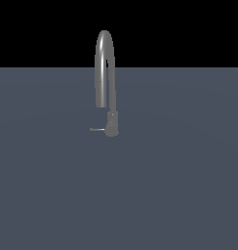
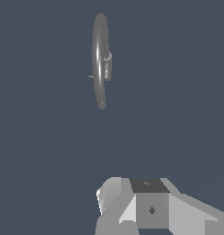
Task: Turn on the faucet by rotating a designated handle.
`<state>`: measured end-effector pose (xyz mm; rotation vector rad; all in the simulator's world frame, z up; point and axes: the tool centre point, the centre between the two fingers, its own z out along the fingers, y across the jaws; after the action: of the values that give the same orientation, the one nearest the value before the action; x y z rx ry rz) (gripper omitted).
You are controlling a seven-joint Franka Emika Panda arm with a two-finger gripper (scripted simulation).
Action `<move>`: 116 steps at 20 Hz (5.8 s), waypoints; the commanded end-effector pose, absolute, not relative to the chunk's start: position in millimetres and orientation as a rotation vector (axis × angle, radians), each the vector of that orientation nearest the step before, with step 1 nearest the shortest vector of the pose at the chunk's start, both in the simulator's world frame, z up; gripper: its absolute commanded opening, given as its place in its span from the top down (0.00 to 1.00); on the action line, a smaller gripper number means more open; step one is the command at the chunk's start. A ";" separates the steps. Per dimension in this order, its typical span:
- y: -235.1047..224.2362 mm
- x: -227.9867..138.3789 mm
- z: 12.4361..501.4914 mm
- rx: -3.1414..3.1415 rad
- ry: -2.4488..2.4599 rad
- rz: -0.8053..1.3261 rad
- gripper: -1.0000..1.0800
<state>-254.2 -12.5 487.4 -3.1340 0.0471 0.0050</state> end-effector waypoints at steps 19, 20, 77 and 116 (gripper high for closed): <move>23.0 -202.7 454.8 -3.394 -0.476 0.020 1.00; 27.0 -198.0 450.7 -3.416 -0.536 0.021 1.00; 126.7 -102.4 216.8 -2.765 -3.477 0.046 1.00; 84.4 -65.9 88.7 -0.678 -4.645 0.118 1.00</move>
<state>-67.8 86.9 92.4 0.2625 1.5697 -0.0387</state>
